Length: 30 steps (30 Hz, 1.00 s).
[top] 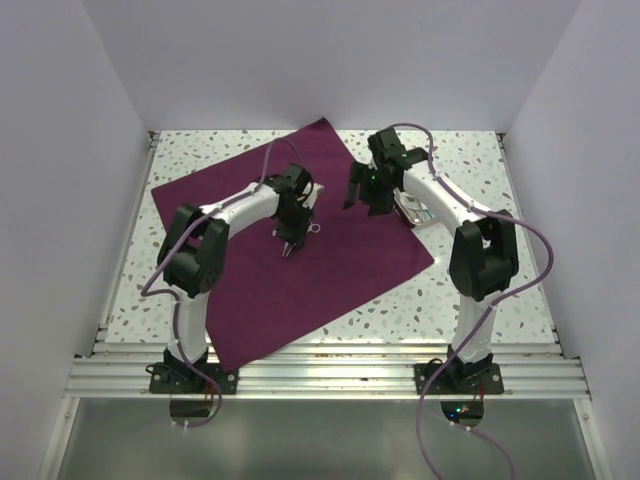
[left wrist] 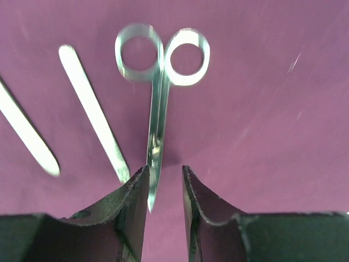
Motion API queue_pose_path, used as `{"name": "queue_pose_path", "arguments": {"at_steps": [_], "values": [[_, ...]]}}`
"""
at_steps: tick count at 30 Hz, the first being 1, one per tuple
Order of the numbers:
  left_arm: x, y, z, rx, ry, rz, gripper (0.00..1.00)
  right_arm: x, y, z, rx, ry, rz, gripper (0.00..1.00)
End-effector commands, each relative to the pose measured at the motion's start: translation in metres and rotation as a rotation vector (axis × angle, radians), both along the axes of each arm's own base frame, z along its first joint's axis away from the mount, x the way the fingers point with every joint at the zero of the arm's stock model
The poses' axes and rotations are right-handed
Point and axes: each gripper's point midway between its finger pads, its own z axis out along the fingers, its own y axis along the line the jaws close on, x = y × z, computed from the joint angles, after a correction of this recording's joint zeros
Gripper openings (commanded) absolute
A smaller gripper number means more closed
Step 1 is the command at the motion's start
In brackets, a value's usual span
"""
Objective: Prepare the surgical pack
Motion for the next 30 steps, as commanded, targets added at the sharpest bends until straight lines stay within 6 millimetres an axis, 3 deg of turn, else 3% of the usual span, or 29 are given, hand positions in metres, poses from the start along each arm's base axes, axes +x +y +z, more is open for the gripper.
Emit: {"name": "queue_pose_path", "arguments": {"at_steps": [1, 13, 20, 30], "values": [[-0.006, 0.01, 0.023, -0.005, -0.046, 0.0, 0.34, 0.002, 0.0, 0.019, 0.036, -0.048, -0.005, 0.73], [-0.027, 0.023, 0.015, 0.018, -0.028, 0.029, 0.32, -0.005, -0.003, 0.013, 0.033, -0.028, 0.002, 0.73], [-0.024, 0.028, 0.009, 0.043, -0.043, 0.045, 0.32, -0.008, -0.003, 0.011, 0.033, -0.022, 0.004, 0.73], [-0.034, 0.025, -0.003, 0.031, -0.002, 0.034, 0.29, -0.011, -0.004, 0.008, 0.032, -0.016, 0.003, 0.73]]}}
